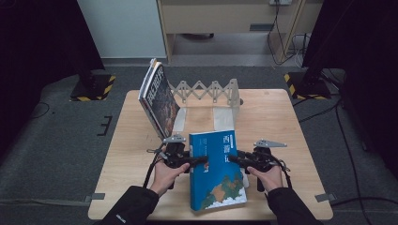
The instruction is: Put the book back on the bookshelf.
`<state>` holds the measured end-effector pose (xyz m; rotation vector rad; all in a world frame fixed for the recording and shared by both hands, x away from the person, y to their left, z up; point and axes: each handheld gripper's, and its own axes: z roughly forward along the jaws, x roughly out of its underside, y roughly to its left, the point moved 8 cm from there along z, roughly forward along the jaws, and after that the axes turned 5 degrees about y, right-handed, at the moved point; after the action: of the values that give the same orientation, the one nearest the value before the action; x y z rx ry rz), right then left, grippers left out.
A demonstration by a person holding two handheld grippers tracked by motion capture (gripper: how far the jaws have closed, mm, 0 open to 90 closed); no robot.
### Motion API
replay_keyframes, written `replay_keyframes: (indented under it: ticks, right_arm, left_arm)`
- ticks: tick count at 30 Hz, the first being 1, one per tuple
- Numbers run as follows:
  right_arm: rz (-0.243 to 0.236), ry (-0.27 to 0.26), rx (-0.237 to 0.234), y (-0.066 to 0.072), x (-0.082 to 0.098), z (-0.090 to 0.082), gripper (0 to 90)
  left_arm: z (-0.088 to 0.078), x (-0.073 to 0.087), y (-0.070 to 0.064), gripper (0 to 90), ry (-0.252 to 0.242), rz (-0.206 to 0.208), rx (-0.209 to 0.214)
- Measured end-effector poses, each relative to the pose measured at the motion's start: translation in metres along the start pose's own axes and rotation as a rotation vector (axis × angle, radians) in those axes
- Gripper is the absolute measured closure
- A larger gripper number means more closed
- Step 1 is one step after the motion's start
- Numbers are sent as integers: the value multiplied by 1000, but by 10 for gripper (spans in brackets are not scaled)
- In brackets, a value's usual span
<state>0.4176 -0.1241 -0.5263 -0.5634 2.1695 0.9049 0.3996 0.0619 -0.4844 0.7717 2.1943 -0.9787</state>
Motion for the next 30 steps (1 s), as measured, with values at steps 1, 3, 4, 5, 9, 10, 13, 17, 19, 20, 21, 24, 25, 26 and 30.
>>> replay_keyframes:
  ticks: [1,3,4,5,9,10,13,17,19,20,21,24,25,26,30]
  right_arm:
    - [-7,-15,1,0,-3,-3,582]
    - [-16,-58,8,1,-9,-7,598]
    - [-32,-82,11,2,-14,-11,609]
    - [-40,-104,10,3,-18,-14,616]
    - [-76,-171,17,7,-27,-21,638]
    - [-77,-162,20,6,-25,-20,639]
    - [-83,-116,39,4,-19,-16,638]
    - [-72,-115,34,3,-18,-16,638]
    - [-68,-120,26,2,-18,-16,627]
    - [-60,-123,21,1,-18,-16,614]
    - [-51,-125,11,0,-17,-15,594]
    - [-51,-108,5,-1,-14,-11,544]
    - [-47,-91,-6,-1,-12,-9,521]
    - [-36,-80,-20,0,-10,-7,492]
    - [-16,-33,-46,0,-1,-1,445]
  left_arm:
    - [-1,-2,-1,574,-12,2,-1]
    - [-5,-11,-5,584,-58,16,8]
    - [-7,-14,-6,588,-75,22,13]
    - [-10,-19,-8,591,-106,32,22]
    - [-10,-18,-7,594,-118,31,28]
    - [-6,-14,-6,591,-97,22,26]
    - [2,-4,-3,574,-42,3,19]
    - [4,-5,-2,575,-37,-7,22]
    - [3,-6,-3,578,-39,1,19]
    - [2,-7,-3,580,-41,5,22]
    - [2,-7,-4,582,-42,8,24]
    - [2,-7,-4,583,-38,11,22]
    - [2,-7,-4,583,-36,10,23]
    - [1,-6,-3,583,-35,6,23]
    - [0,-6,-1,582,-28,1,21]
